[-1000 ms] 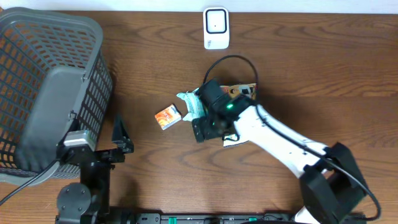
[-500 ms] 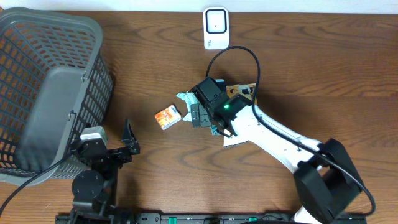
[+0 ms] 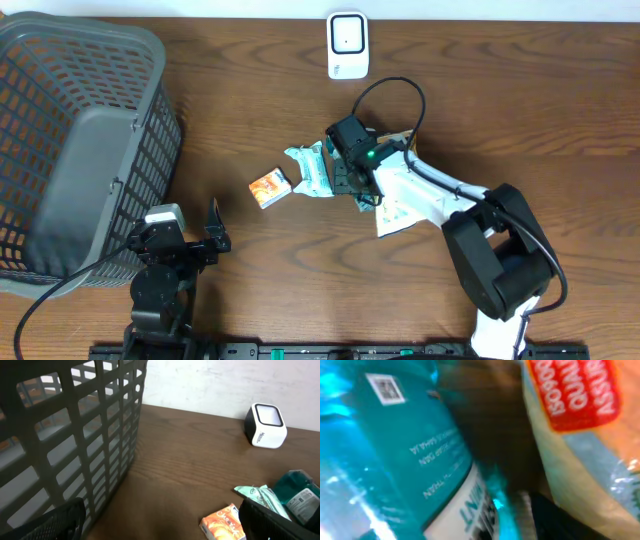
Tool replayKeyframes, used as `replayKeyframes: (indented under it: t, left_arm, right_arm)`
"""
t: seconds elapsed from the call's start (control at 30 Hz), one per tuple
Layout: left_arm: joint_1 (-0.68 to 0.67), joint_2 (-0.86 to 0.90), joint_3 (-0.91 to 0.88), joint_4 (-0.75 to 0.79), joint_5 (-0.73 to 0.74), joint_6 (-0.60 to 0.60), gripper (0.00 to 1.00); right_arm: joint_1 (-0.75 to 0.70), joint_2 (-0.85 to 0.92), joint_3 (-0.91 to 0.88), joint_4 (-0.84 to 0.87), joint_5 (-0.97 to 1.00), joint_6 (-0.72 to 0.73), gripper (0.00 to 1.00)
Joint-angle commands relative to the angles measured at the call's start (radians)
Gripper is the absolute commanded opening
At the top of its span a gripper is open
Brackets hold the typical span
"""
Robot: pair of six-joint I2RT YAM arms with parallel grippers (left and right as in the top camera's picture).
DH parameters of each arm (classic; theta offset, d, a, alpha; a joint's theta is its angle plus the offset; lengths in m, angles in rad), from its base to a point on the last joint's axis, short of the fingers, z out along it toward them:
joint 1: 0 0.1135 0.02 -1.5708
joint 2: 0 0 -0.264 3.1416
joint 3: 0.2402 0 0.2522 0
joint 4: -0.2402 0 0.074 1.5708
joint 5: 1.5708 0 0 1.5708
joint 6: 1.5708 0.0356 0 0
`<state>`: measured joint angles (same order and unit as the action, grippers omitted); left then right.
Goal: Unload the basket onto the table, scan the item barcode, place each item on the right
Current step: 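Grasp the teal bottle with the right gripper and lift it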
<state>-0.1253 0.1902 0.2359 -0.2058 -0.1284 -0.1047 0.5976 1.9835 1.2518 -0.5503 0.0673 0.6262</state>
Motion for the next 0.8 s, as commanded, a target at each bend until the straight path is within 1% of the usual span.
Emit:
replayKeyframes:
  t: [0.0,0.1,0.23,0.33,0.43,0.57,0.77]
  left_arm:
    - [0.002,0.004,-0.006,0.001,0.013,-0.006,0.98]
    - [0.002,0.004,-0.006,0.001,0.013,-0.006,0.98]
    - [0.002,0.004,-0.006,-0.013,0.013,-0.006,0.98]
    - [0.002,0.004,-0.006,-0.058,0.013,-0.006,0.98]
    - [0.002,0.004,-0.006,-0.116,0.013,-0.006,0.98]
    - [0.002,0.004,-0.006,-0.214,0.013,-0.006,0.98]
    - [0.002,0.004,-0.006,-0.392,0.013,-0.006,0.98]
  right_arm:
    - [-0.014,0.029,0.009,-0.006,-0.048,0.012,0.48]
    - [-0.014,0.044,0.009,-0.017,-0.052,0.005,0.35]
    - [-0.021,0.033,0.010,-0.038,-0.074,-0.002,0.25]
    - [-0.042,0.005,0.010,-0.042,-0.137,-0.061,0.18]
    - [-0.080,-0.042,0.010,-0.044,-0.254,-0.167,0.16]
    - [-0.143,-0.119,0.010,-0.072,-0.468,-0.364,0.18]
    - [-0.248,-0.254,0.010,-0.191,-0.840,-0.628,0.22]
